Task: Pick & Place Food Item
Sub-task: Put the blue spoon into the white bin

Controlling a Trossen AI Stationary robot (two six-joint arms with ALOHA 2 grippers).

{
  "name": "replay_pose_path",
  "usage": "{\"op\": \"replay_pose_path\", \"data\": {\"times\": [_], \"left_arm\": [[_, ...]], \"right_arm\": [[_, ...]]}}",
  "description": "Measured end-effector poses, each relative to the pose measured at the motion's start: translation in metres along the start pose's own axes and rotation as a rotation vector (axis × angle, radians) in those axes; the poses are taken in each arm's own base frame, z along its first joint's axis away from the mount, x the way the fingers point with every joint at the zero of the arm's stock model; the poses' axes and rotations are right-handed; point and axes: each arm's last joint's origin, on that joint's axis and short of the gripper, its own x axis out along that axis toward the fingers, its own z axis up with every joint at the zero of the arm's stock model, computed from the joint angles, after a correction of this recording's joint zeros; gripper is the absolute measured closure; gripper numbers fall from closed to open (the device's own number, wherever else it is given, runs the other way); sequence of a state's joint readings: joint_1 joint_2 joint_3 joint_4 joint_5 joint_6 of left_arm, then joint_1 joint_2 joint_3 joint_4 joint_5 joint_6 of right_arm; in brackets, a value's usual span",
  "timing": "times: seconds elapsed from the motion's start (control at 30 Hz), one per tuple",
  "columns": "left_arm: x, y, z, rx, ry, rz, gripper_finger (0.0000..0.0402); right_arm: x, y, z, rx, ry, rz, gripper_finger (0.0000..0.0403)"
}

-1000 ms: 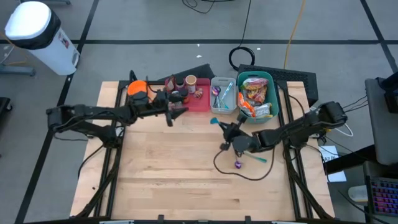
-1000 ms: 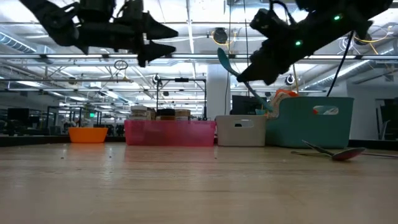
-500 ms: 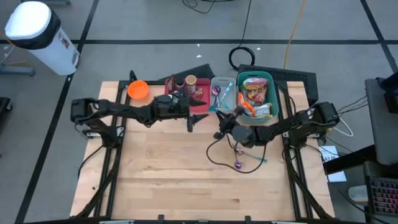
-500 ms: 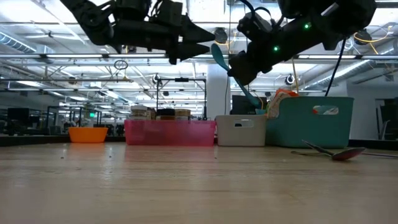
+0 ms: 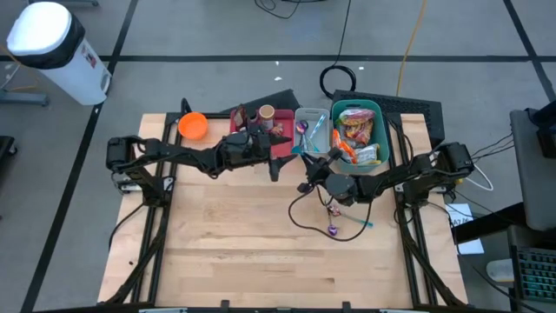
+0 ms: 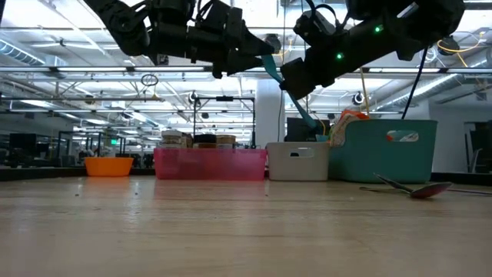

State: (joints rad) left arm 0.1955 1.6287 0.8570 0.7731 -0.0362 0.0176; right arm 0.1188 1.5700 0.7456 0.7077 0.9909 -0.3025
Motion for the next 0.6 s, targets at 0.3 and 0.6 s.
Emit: {"op": "replay_pose_path", "data": {"times": [0.3,0.6], "left_arm": [[0.0009,0.0,0.0015,-0.01,0.0,0.0,0.0206],[0.0009,0.0015,0.0012,-0.012,0.003,0.026,0.0366]], "right_arm": [[0.0,-0.0002,0.0008,0.009,-0.006,-0.001,0.0389],[-0.0001,0.0002,0.0033,0.044,-0.033,0.045,0.0388]]}}
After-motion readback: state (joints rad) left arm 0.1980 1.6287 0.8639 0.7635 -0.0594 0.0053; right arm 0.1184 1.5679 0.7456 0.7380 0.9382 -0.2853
